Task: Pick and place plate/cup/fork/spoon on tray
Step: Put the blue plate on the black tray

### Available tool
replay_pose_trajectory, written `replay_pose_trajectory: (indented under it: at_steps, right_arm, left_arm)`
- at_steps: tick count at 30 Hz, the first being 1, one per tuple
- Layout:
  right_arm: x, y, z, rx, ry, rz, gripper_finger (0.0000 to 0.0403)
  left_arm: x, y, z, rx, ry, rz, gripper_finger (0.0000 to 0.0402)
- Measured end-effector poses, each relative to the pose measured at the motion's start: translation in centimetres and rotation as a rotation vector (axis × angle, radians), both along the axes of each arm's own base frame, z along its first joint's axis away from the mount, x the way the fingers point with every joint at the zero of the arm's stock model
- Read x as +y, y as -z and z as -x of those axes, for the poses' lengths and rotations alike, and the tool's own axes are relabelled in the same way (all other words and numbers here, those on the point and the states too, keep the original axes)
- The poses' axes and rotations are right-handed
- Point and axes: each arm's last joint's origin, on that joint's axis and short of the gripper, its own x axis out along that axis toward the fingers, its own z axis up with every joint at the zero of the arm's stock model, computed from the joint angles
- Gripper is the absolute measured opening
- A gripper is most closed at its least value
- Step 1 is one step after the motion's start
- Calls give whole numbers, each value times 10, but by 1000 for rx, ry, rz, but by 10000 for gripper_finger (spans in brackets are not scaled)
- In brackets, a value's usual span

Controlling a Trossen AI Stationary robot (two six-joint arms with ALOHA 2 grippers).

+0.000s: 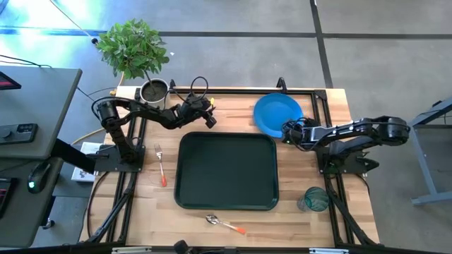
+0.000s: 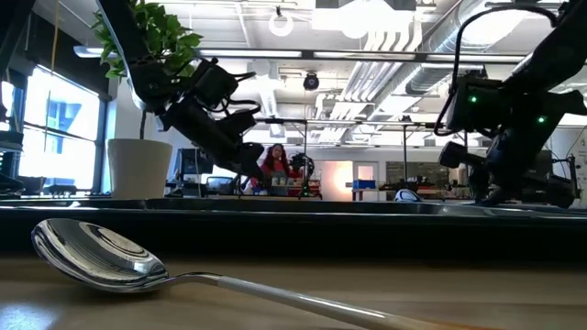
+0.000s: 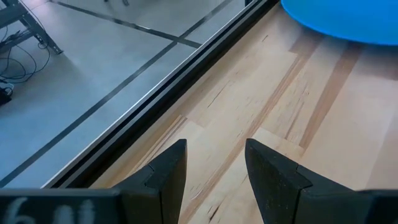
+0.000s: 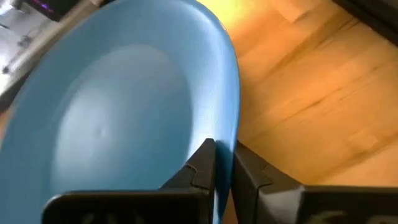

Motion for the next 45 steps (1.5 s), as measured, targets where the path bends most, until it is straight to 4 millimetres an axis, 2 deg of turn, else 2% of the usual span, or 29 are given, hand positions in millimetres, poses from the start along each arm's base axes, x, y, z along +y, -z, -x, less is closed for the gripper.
replay_pose_trajectory:
  at_steps: [6, 12, 20, 24, 26, 30, 35, 39, 45]
  right_arm:
    - [5, -20, 0, -64, -9, 212, 2]
    - [9, -47, 0, -56, -83, 408, 0]
    - [11, -89, -10, -50, -322, 578, 0]
    - [11, -99, -17, -75, -510, 618, 0]
    - [12, -99, -20, -91, -580, 609, 0]
    - [12, -92, -26, -91, -675, 563, 0]
    - [14, -80, -35, -133, -793, 466, 0]
    - [18, -67, -46, -213, -871, 351, 0]
    - [37, -48, -66, -298, -986, 247, 0]
  left_arm:
    - [-5, -1, -3, -10, 19, -5, 154]
    - [-8, -4, -6, -21, 35, -18, 154]
    - [-11, -5, -8, -29, 50, -31, 154]
    - [-16, -6, -11, -43, 68, -24, 154]
    - [-19, -12, -12, -98, 117, 14, 154]
    - [-29, -37, -15, -218, 271, 52, 154]
    - [-43, -63, -9, -244, 326, 25, 154]
    - [-53, -72, -9, -256, 361, 15, 154]
    - [-70, -74, -15, -273, 416, 19, 154]
